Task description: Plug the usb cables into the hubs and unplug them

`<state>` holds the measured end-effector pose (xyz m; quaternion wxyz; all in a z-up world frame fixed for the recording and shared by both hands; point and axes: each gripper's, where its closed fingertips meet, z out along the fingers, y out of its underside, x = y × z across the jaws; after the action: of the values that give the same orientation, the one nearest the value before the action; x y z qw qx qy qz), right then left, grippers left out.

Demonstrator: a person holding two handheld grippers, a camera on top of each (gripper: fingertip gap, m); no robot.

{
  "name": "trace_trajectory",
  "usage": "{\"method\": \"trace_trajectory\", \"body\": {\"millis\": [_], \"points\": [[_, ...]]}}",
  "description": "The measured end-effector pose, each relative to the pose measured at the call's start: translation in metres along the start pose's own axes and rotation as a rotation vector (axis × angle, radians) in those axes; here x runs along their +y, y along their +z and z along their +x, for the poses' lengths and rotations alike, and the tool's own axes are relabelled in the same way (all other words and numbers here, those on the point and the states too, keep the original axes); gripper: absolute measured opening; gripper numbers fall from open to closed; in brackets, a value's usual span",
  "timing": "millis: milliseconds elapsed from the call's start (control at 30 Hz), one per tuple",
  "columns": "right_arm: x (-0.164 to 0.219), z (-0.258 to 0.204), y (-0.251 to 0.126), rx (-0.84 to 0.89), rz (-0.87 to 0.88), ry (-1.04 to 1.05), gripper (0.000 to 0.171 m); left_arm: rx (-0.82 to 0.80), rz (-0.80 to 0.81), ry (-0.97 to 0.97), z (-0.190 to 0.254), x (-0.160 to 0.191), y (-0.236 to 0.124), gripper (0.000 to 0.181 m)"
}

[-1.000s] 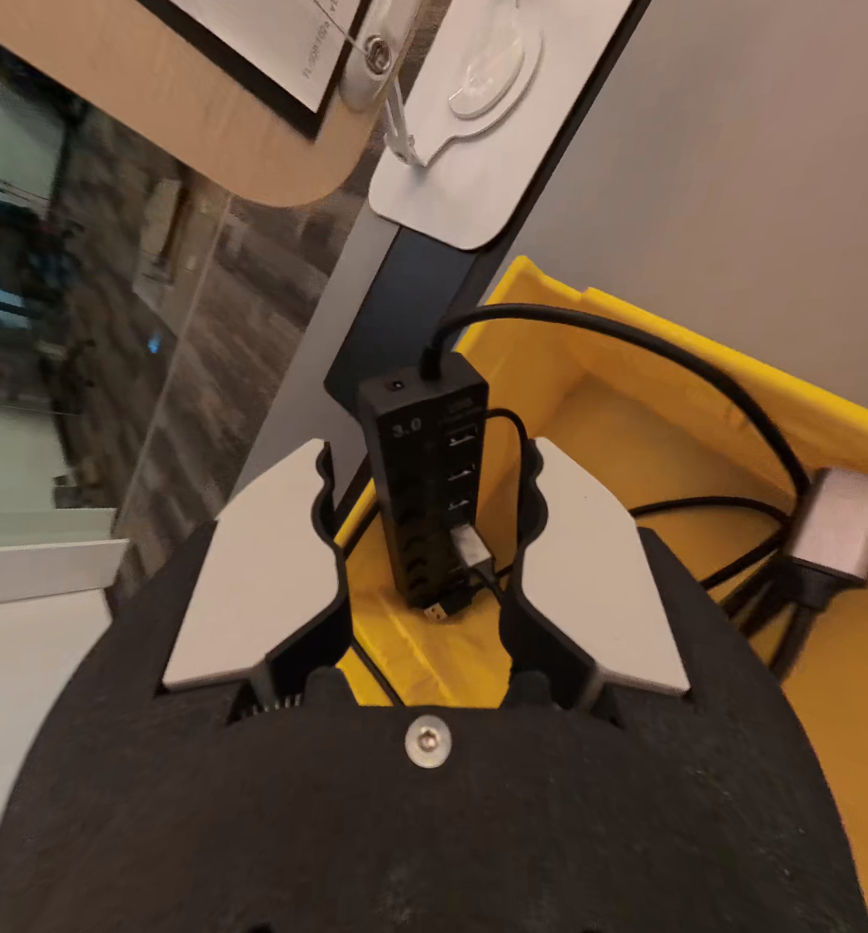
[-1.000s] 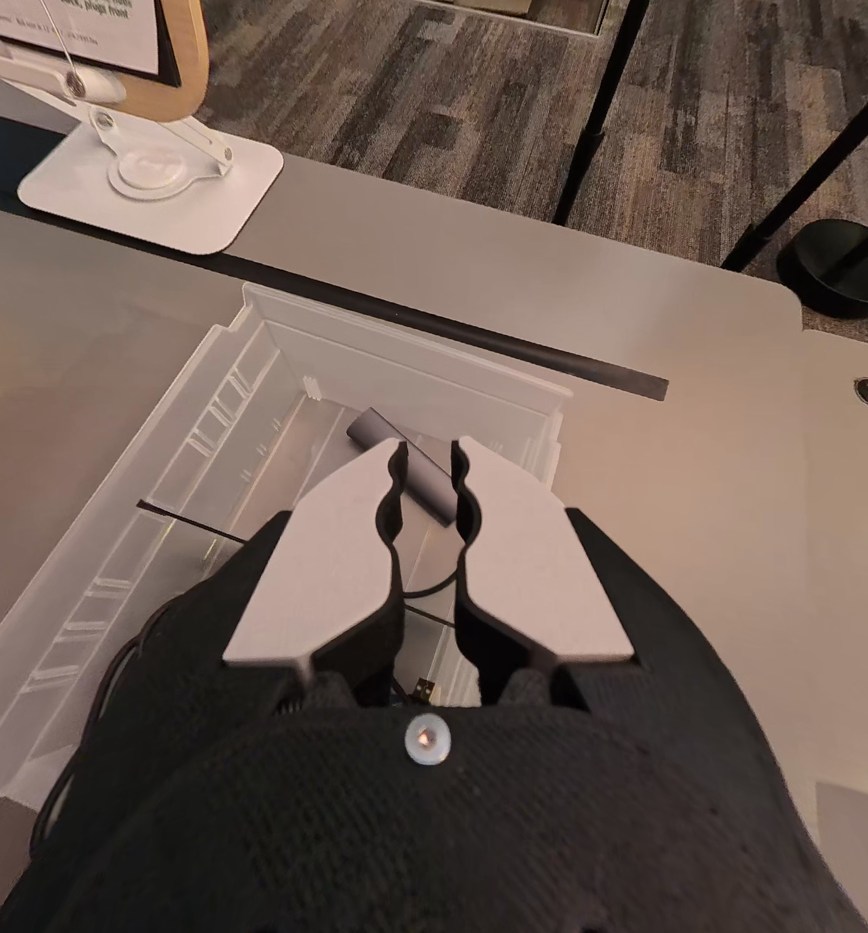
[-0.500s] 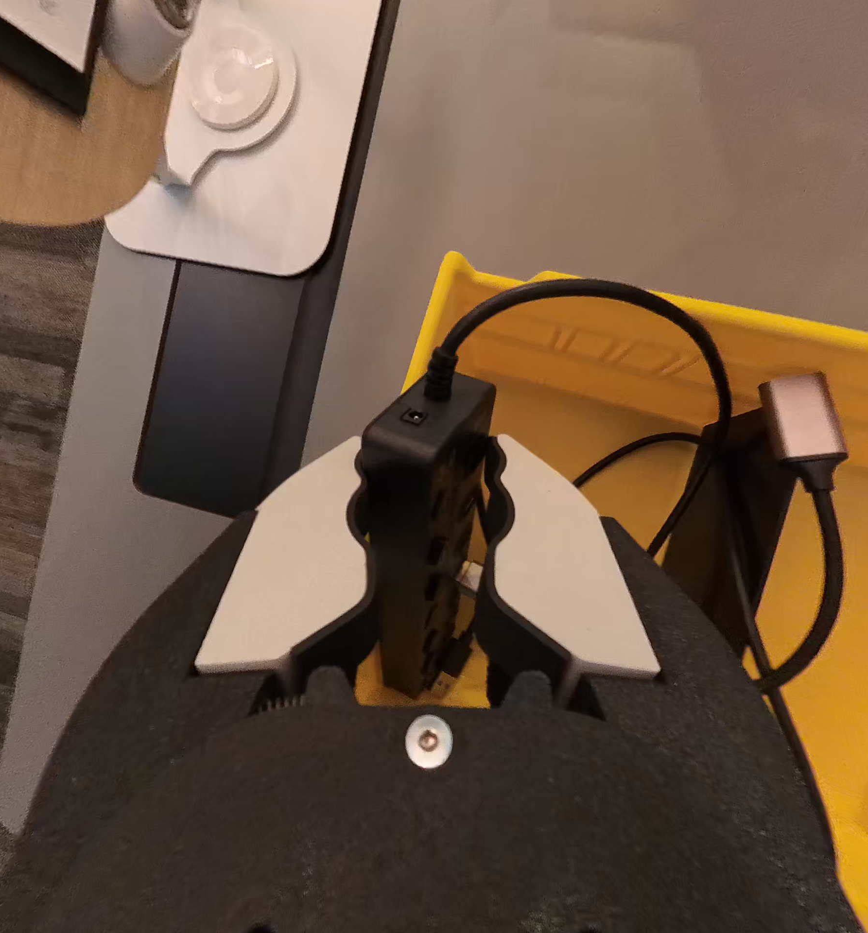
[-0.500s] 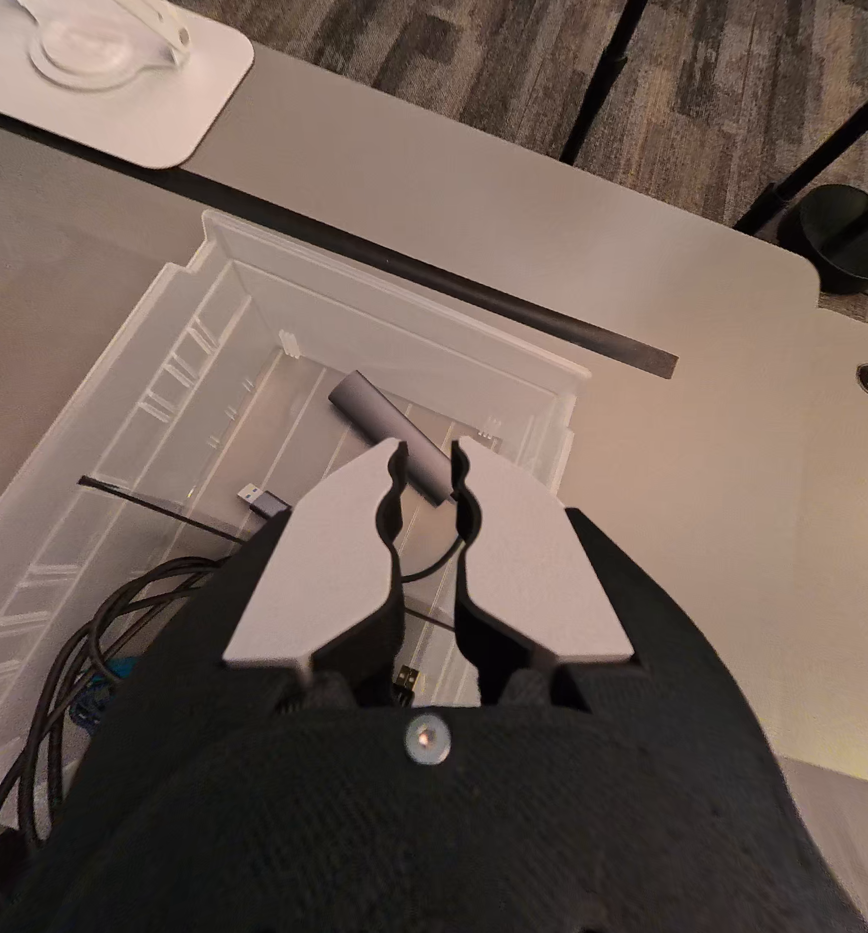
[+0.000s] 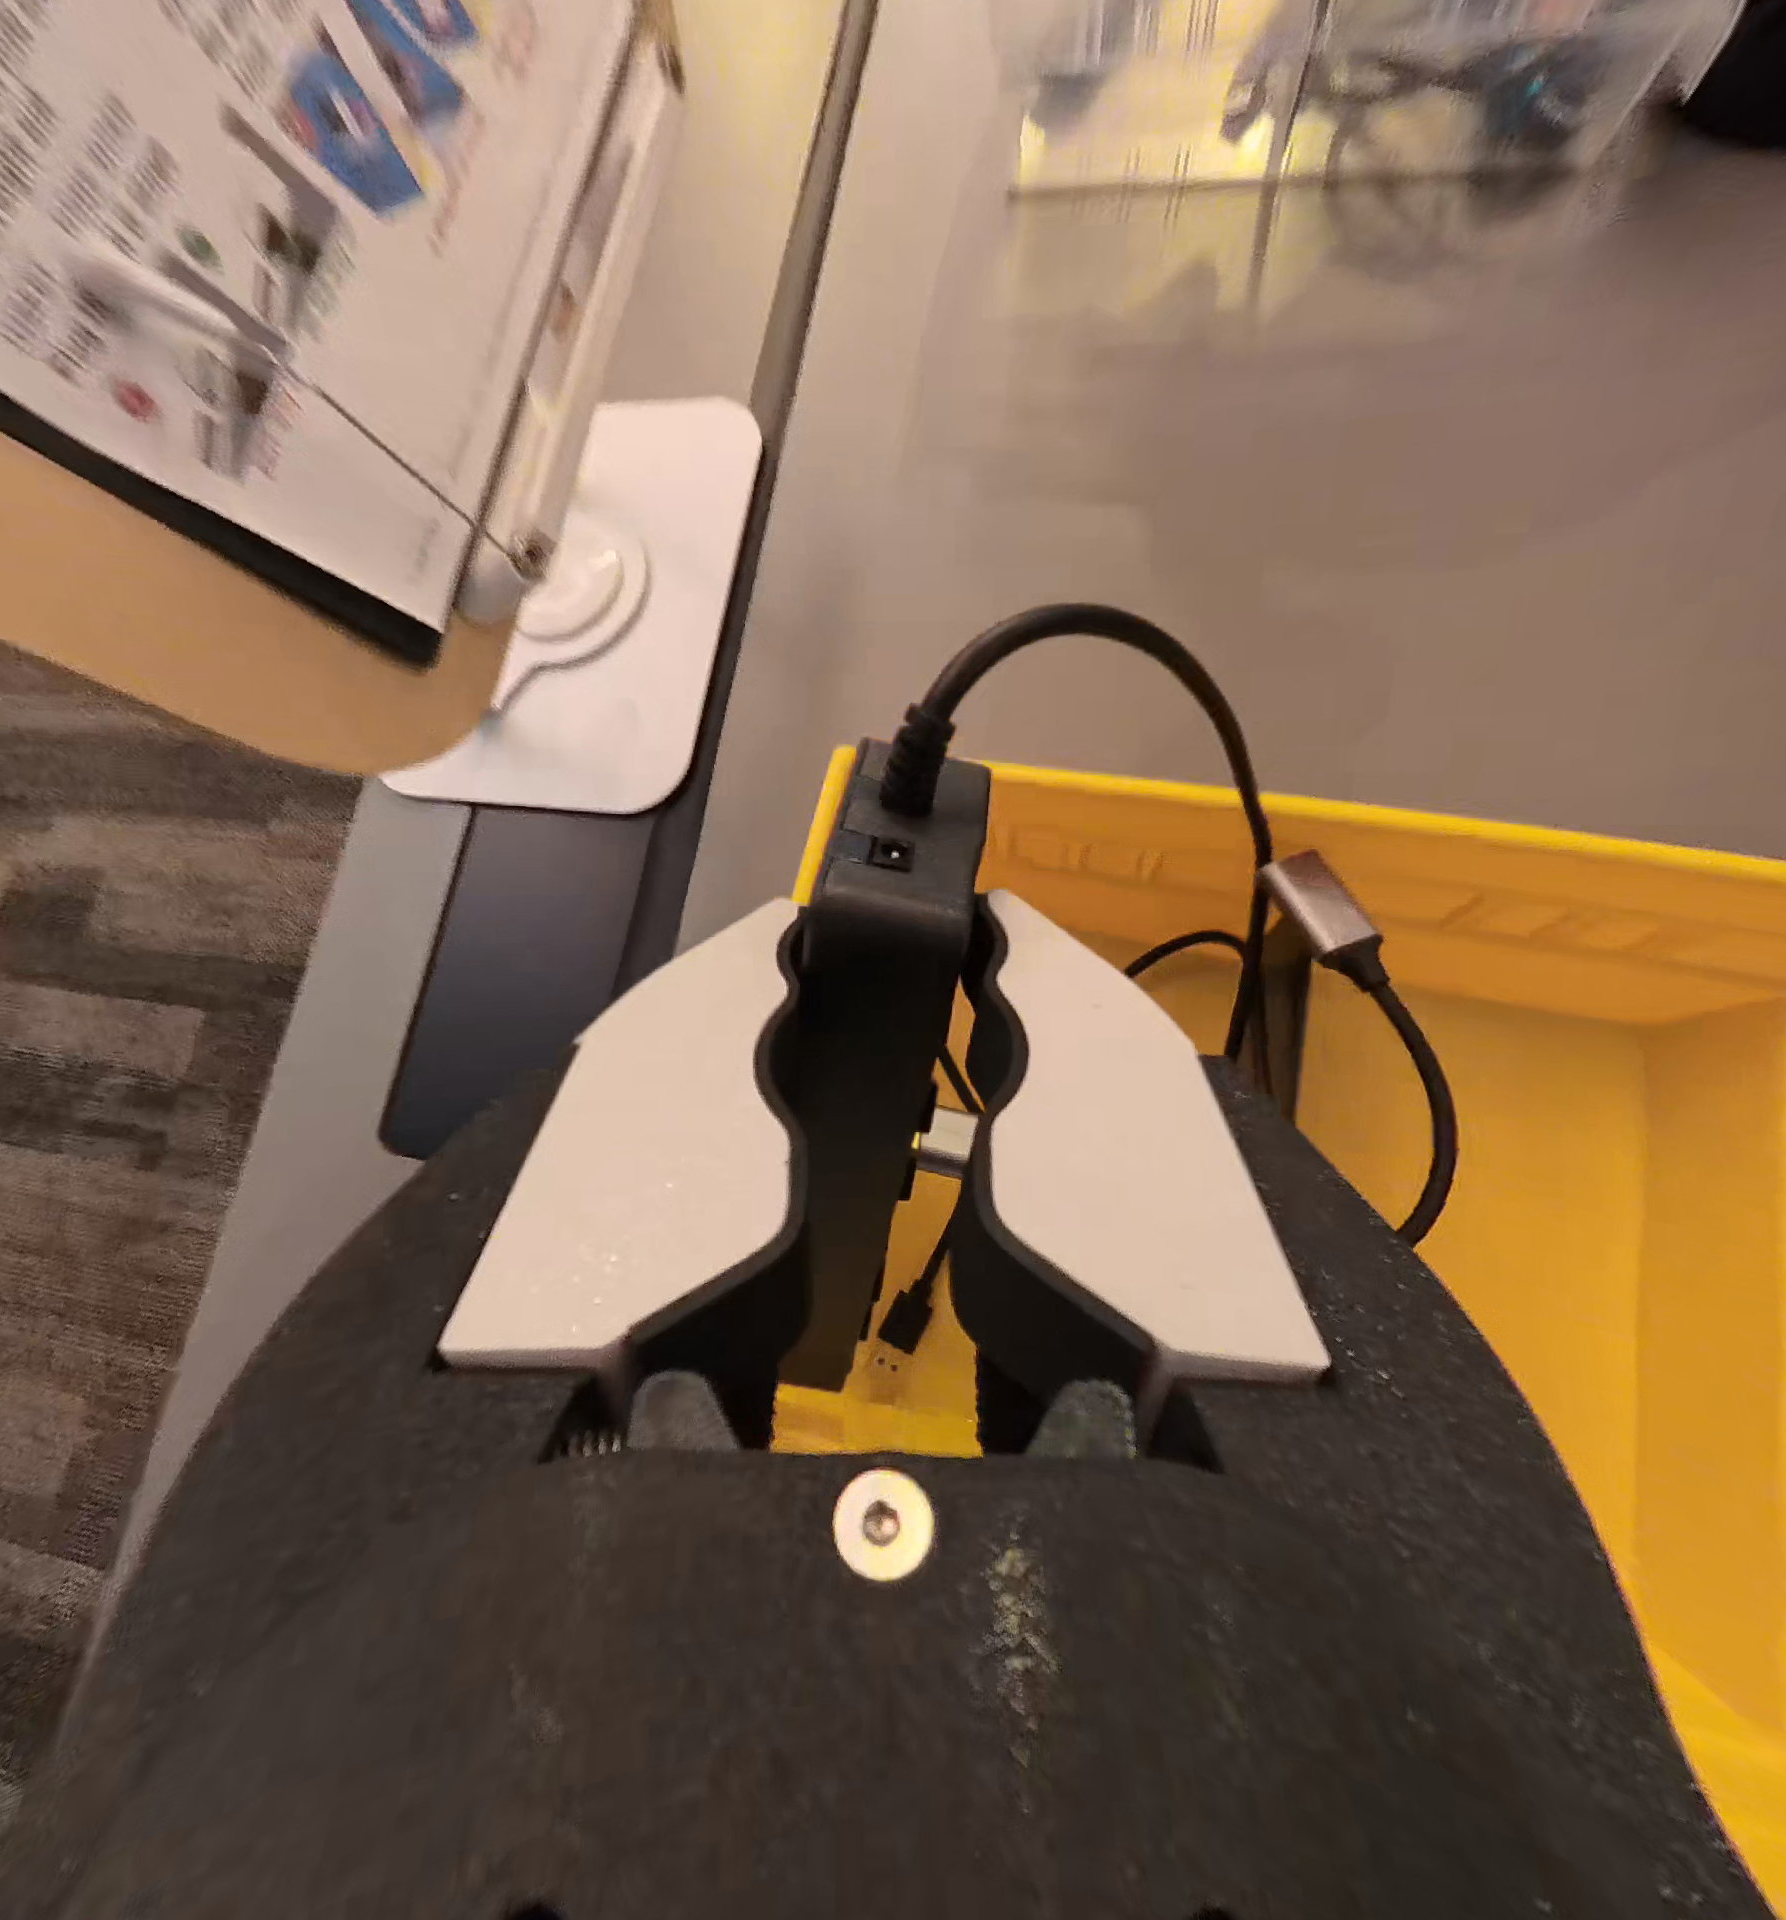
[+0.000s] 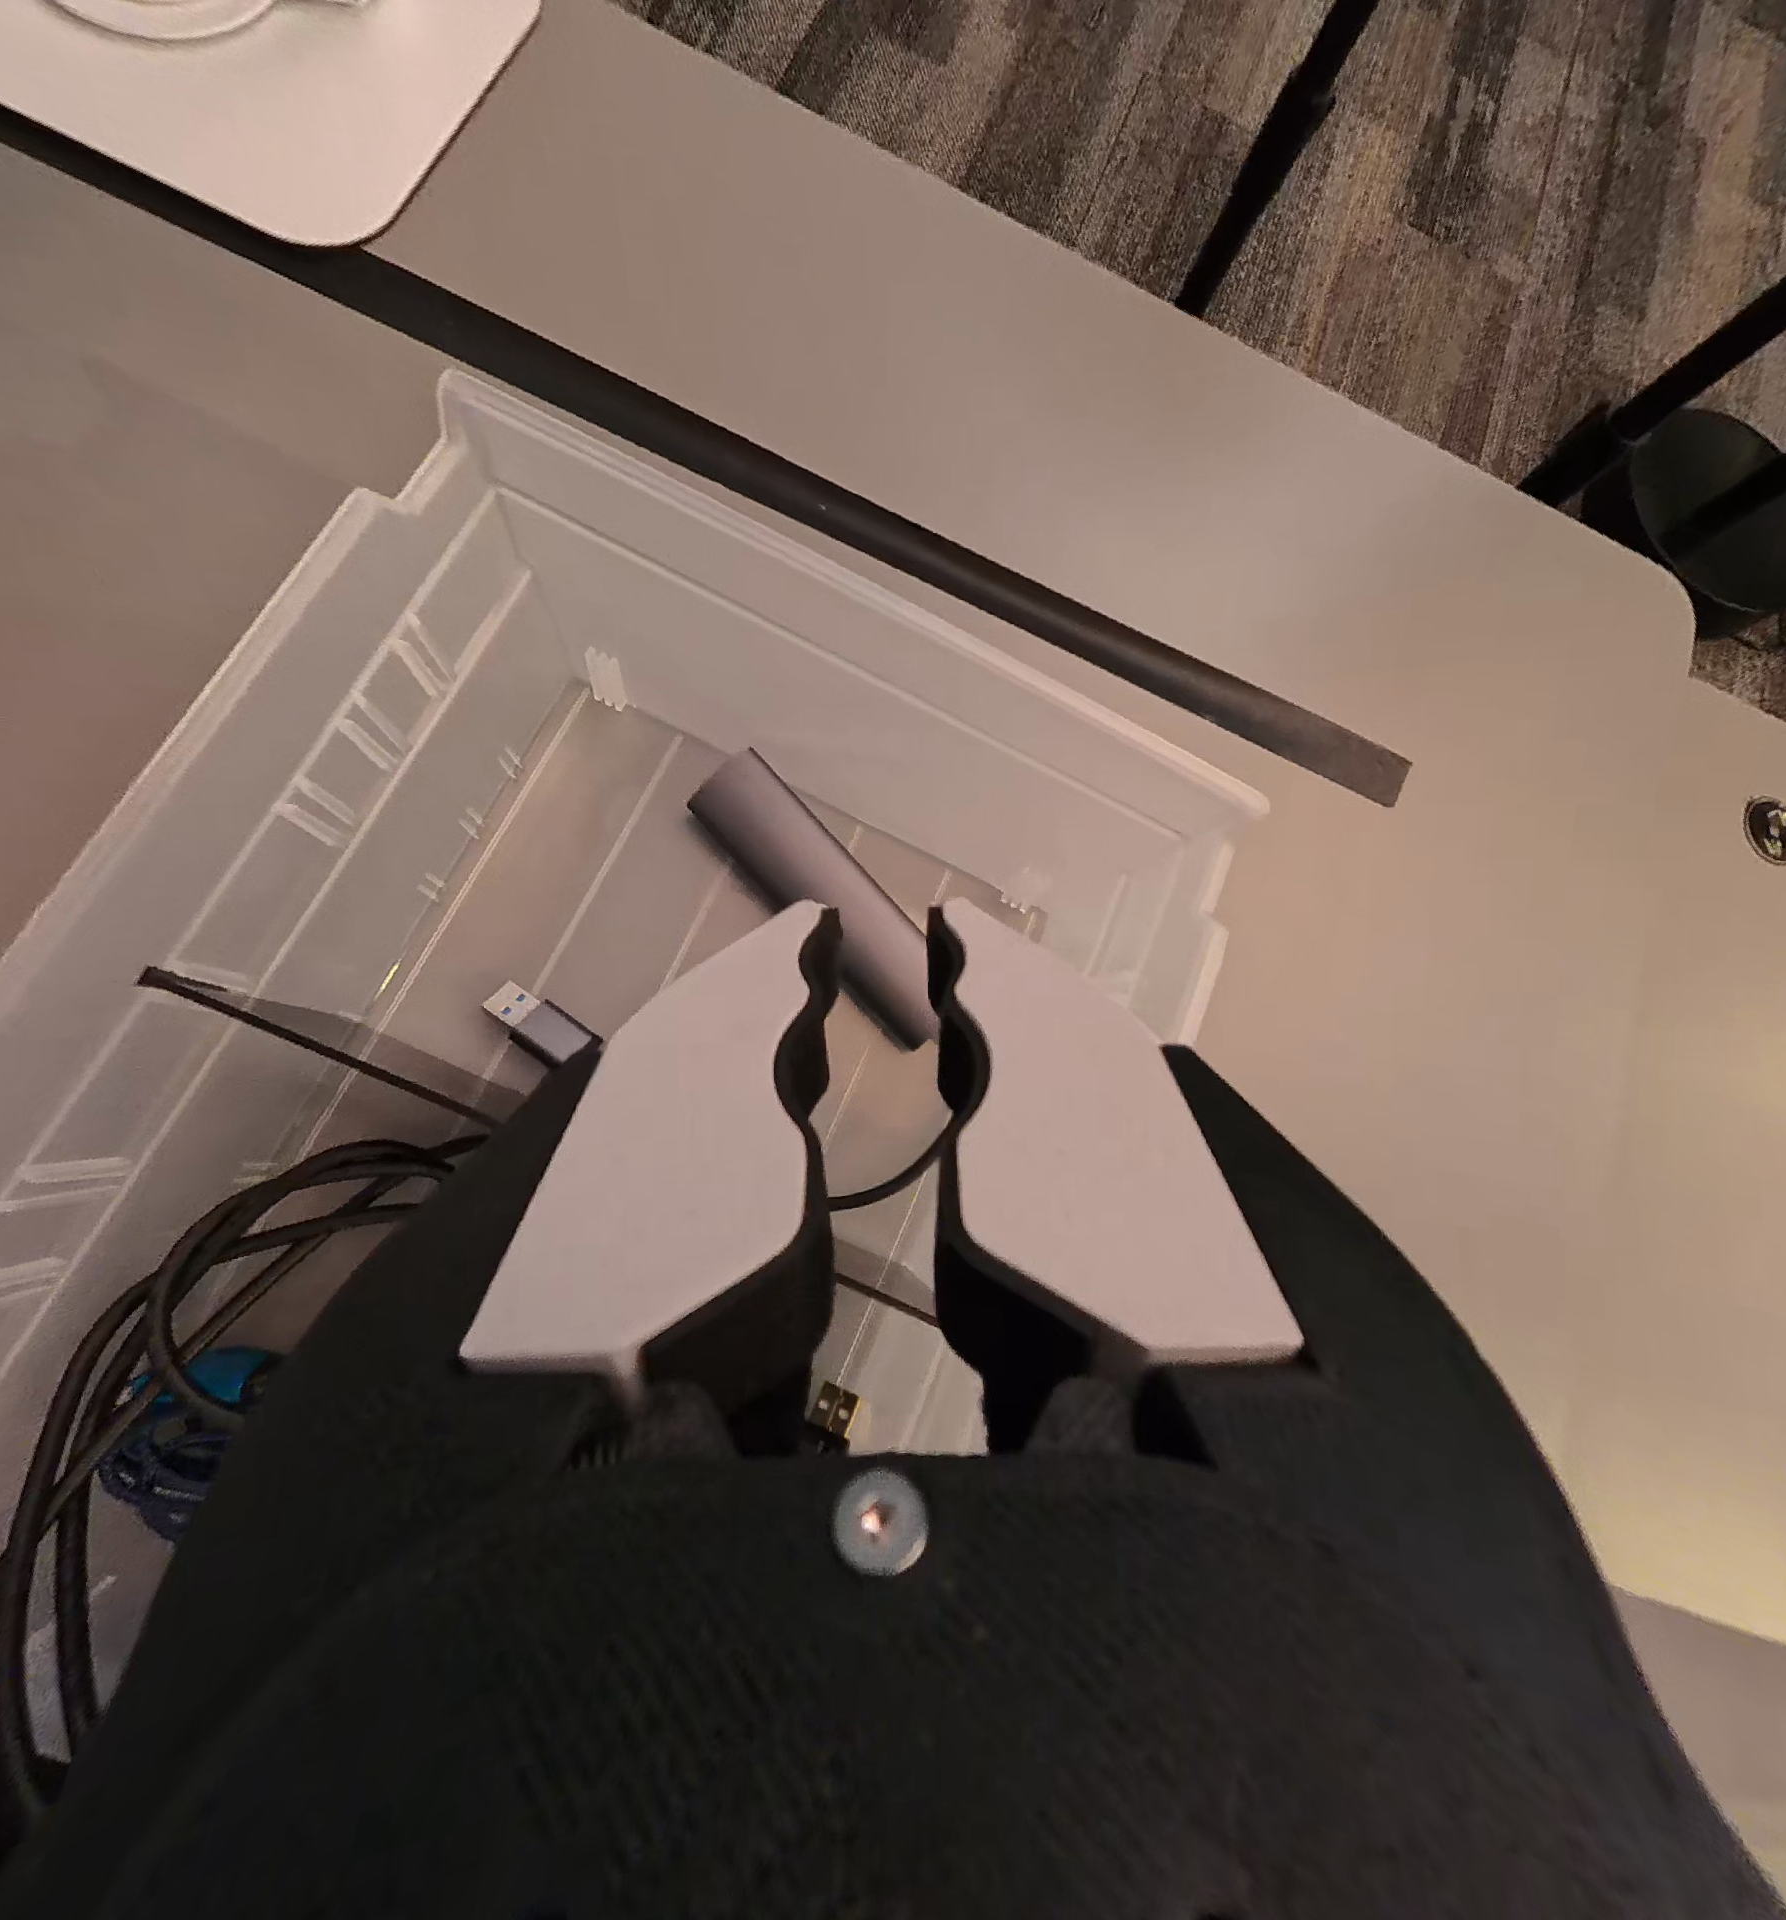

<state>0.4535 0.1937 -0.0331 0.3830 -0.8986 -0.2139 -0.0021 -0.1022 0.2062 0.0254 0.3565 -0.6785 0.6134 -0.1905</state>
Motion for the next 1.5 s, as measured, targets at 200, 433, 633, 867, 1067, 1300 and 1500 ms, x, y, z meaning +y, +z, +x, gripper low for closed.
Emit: {"method": "trace_trajectory", "body": {"millis": [200,433,633,867,1067,1300,1500], "points": [[-0.013,-0.010,-0.009,-0.031,0.058,-0.016,0.017,-0.171,0.064,0.011,0.003,-0.060,-0.063,0.026],[-0.039,-0.030,-0.029,-0.073,0.182,-0.052,0.016,-0.448,0.043,-0.159,0.002,-0.153,-0.129,0.026],[-0.070,-0.060,-0.061,-0.118,0.318,-0.094,0.014,-0.638,0.147,-0.174,0.020,-0.273,-0.162,0.026],[-0.129,-0.121,-0.185,-0.235,0.800,-0.069,0.013,-0.700,0.356,-0.271,0.045,-0.343,-0.110,0.026],[-0.139,-0.200,-0.267,-0.397,1.122,-0.156,0.007,-0.602,0.534,-0.464,0.055,-0.331,-0.016,0.025],[-0.146,-0.233,-0.188,-0.486,0.896,-0.138,0.031,-0.526,0.564,-0.519,0.065,-0.301,0.063,0.025],[-0.143,-0.245,-0.130,-0.482,0.746,-0.149,0.037,-0.594,0.535,-0.489,0.065,-0.275,0.081,0.025]]}}
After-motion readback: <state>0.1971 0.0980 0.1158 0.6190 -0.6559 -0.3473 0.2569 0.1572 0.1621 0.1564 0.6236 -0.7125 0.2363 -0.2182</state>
